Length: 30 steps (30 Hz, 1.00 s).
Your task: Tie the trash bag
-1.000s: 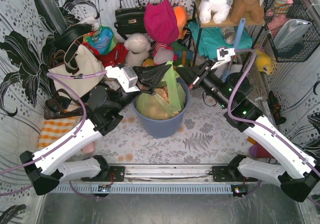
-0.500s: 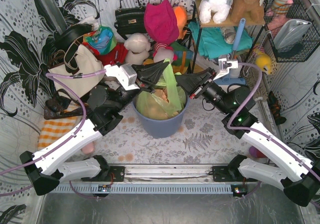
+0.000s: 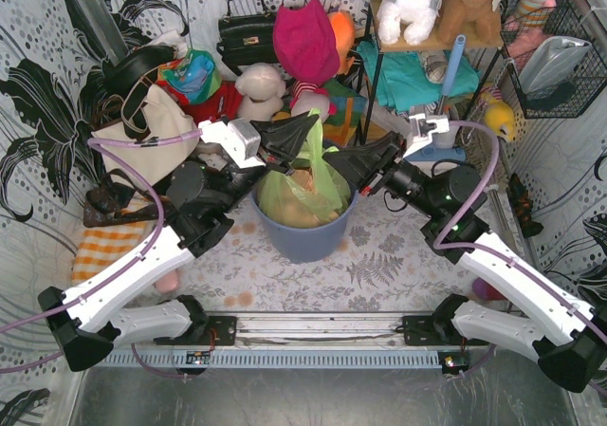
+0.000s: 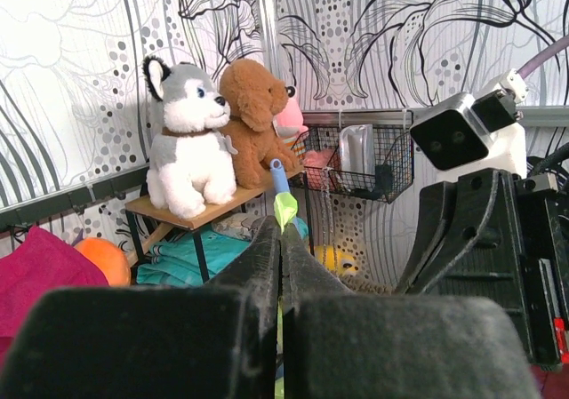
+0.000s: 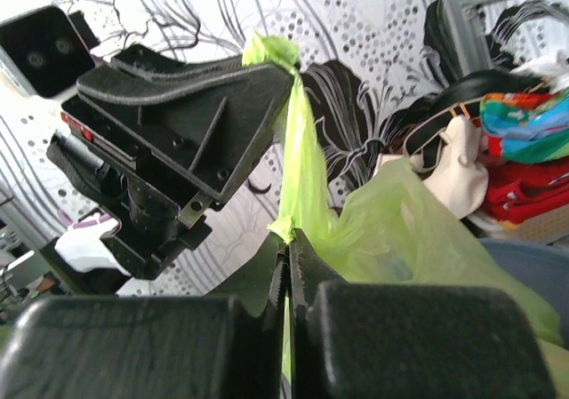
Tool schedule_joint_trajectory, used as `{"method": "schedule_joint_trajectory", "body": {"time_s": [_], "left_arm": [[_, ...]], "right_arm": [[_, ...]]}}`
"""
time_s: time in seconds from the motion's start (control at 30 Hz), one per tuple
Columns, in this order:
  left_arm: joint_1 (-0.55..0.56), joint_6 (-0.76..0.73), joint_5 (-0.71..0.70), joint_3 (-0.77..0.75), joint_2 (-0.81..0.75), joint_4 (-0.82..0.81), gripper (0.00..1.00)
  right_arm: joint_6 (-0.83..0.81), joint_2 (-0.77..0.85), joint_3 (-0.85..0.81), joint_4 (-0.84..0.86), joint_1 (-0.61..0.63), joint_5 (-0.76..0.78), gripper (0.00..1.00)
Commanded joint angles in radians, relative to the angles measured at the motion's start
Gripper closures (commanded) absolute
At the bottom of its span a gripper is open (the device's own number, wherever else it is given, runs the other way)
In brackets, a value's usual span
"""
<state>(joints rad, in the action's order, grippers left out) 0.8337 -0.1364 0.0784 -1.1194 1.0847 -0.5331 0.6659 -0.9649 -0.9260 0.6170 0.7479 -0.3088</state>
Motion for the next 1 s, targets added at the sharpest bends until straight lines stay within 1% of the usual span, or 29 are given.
{"method": "schedule_joint_trajectory", "body": {"time_s": [0.0, 0.13, 0.27, 0.4, 0.53, 0.7, 0.77, 0.97], "left_arm": [[-0.01, -0.008, -0.02, -0.018, 0.012, -0.017, 1.0], [-0.01, -0.008, -0.021, -0.022, 0.016, -0.011, 1.0], [-0.011, -0.007, -0.02, -0.028, 0.021, -0.006, 1.0], [-0.012, -0.005, -0.012, -0.03, 0.025, -0.004, 1.0], [-0.012, -0.003, -0.006, -0.031, 0.025, 0.002, 1.0], [-0.012, -0.002, -0.002, -0.037, 0.026, 0.009, 1.0], [-0.012, -0.002, -0.002, -0.037, 0.027, 0.011, 1.0], [-0.012, -0.003, -0.002, -0.036, 0.02, 0.017, 1.0]], "right_arm": [[-0.021, -0.022, -0.054, -0.026, 0.018, -0.104, 1.0], [-0.063, -0.035, -0.088, -0.1, 0.056, -0.093, 1.0], [-0.1, -0.039, -0.115, -0.173, 0.101, -0.023, 1.0], [-0.129, -0.049, -0.152, -0.259, 0.162, 0.083, 1.0], [-0.149, -0.077, -0.223, -0.376, 0.236, 0.223, 1.0], [-0.144, -0.129, -0.305, -0.488, 0.3, 0.345, 1.0], [-0.139, -0.144, -0.323, -0.518, 0.322, 0.403, 1.0], [-0.091, -0.162, -0.327, -0.563, 0.378, 0.649, 1.0]]}}
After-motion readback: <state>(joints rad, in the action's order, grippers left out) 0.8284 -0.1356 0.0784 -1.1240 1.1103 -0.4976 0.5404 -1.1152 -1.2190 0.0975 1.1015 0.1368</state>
